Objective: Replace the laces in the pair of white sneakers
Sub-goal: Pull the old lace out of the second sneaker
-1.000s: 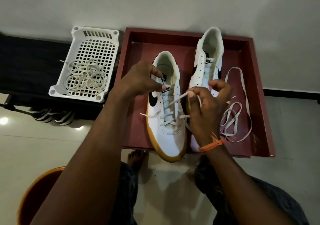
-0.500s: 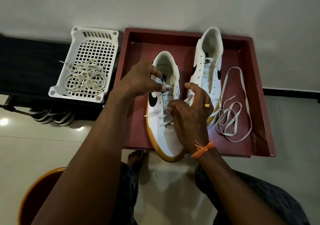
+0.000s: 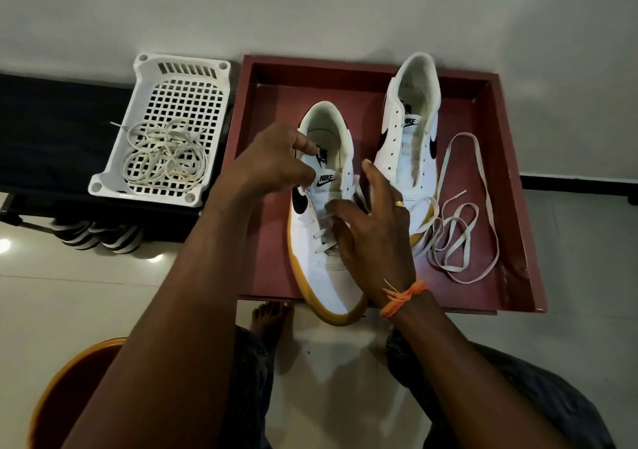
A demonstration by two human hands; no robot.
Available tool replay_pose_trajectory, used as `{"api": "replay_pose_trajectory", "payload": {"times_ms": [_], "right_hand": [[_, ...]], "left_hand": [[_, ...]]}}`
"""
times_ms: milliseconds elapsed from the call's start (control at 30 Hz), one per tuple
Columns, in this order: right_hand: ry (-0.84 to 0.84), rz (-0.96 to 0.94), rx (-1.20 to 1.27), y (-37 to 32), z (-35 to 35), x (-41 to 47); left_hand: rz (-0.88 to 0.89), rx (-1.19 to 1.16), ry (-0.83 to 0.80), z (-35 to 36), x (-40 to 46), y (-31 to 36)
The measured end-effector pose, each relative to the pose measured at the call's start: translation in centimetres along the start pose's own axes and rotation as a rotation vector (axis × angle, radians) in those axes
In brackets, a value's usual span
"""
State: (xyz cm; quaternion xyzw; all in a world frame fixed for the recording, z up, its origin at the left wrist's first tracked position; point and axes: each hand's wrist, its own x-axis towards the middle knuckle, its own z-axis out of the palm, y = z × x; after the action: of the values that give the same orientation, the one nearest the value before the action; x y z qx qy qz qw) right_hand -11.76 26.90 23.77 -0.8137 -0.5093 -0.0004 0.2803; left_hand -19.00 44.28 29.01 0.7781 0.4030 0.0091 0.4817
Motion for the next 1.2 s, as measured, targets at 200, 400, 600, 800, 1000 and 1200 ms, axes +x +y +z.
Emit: {"api": "replay_pose_trajectory", "payload": {"times_ms": [200,400,600,800,1000,1200], "right_hand": [[-0.044,0.039,0.196,0.1,-0.2,0.1],[-0.147,0.245,0.572,2.0,-1.4,1.5],[-0.220,0.508,0.957,2.6,-2.9,2.3],[0.036,0.678,0.948,3.9,-4.2,3.3],[-0.056,0.443,0.611,5.6,-4.6,3.1],[0.186,0.227,0.469,5.1,-3.9,3.3]], "left_hand": [[0.016,-0.087,-0.008,-0.1,-0.4,-0.8],[-0.014,-0.273,-0.021,0.1,-0.1,-1.6],[-0.028,-0.211,0.021,0.3,-0.4,-1.2],[0.034,0.050,0.145,1.5,-0.7,-0.1],[0.175,0.446,0.299,4.6,-3.0,0.5],[0.141,0.443,0.262,7.3,-6.1,0.2]]}}
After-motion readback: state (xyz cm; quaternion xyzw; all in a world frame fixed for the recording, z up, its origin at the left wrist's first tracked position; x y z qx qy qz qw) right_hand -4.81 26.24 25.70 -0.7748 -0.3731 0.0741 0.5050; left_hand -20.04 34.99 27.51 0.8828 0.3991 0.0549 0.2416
